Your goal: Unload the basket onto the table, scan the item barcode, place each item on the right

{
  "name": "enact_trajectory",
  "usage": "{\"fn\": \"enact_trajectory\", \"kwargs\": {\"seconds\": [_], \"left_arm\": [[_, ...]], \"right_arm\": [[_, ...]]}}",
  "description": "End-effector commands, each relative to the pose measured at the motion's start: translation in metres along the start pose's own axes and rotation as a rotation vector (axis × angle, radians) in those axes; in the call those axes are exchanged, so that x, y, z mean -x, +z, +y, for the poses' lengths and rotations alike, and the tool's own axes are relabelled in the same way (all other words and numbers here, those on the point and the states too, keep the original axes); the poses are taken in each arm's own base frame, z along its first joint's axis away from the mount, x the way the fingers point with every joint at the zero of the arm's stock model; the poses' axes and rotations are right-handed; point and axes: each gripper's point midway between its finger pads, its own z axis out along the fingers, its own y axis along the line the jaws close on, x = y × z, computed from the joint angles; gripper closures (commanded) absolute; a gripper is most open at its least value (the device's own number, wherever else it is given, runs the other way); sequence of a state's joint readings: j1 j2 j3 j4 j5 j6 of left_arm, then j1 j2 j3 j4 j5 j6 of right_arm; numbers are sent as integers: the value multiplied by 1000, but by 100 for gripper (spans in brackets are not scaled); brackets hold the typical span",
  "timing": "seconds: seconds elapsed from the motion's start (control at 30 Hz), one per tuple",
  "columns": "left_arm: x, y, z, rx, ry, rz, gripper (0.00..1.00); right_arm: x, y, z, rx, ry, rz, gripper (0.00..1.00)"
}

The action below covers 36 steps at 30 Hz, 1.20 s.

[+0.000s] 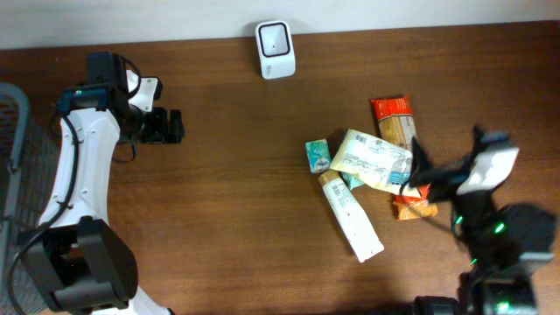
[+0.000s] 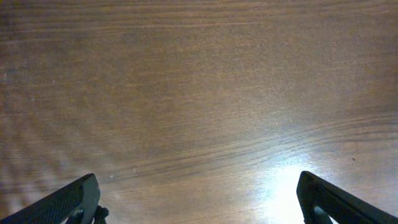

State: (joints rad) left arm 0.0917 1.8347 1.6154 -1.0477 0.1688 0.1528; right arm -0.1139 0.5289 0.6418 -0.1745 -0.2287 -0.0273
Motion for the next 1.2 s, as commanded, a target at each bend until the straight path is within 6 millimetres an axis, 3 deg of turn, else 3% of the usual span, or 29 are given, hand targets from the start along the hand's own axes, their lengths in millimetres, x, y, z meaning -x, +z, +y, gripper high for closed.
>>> {"fn": "enact_trajectory", "kwargs": {"seconds": [0.0, 0.07, 0.2, 0.6, 0.63, 0.67, 0.73, 0.77, 0.8, 0.83, 0.87, 0.93, 1.0, 1.07, 1.17], "left_arm": [[1, -1, -2, -8, -7, -4, 1], [1, -1, -2, -8, -7, -4, 1], [1, -1, -2, -8, -7, -4, 1], [1, -1, 0, 3, -6, -2, 1], [-3, -7, 18, 109, -6, 11, 1], [-2, -17, 21, 132, -1, -11, 1], [25, -69, 8, 130, 29, -231, 1], [44, -109, -7, 131, 76, -455, 1], [44, -134, -18, 143, 109, -608, 1], [37, -149, -23, 153, 127, -713, 1], [16, -162, -27, 167, 139, -815, 1], [-42, -165, -33, 200, 170, -936, 1], [-88, -155, -36, 226, 182, -1067, 1], [-114, -139, -36, 244, 198, -1205, 1], [-132, -107, -33, 257, 210, -1311, 1]], "right_arm": [[-62, -13, 9, 10, -27, -122, 1], [-108, -17, 15, 15, -26, -133, 1], [-156, -16, 24, 37, -8, -16, 1], [-161, -16, 24, 41, -6, 4, 1], [-161, -16, 24, 41, -6, 4, 1], [-161, -16, 24, 41, -6, 4, 1], [-161, -16, 24, 41, -6, 4, 1], [-161, -16, 24, 41, -6, 4, 1], [-161, -16, 24, 41, -6, 4, 1], [-161, -16, 24, 41, -6, 4, 1], [-161, -16, 24, 41, -6, 4, 1], [-161, -16, 24, 41, -6, 4, 1], [-161, -16, 24, 41, -6, 4, 1], [-161, -16, 24, 41, -6, 4, 1], [-161, -16, 24, 41, -6, 4, 1]]}}
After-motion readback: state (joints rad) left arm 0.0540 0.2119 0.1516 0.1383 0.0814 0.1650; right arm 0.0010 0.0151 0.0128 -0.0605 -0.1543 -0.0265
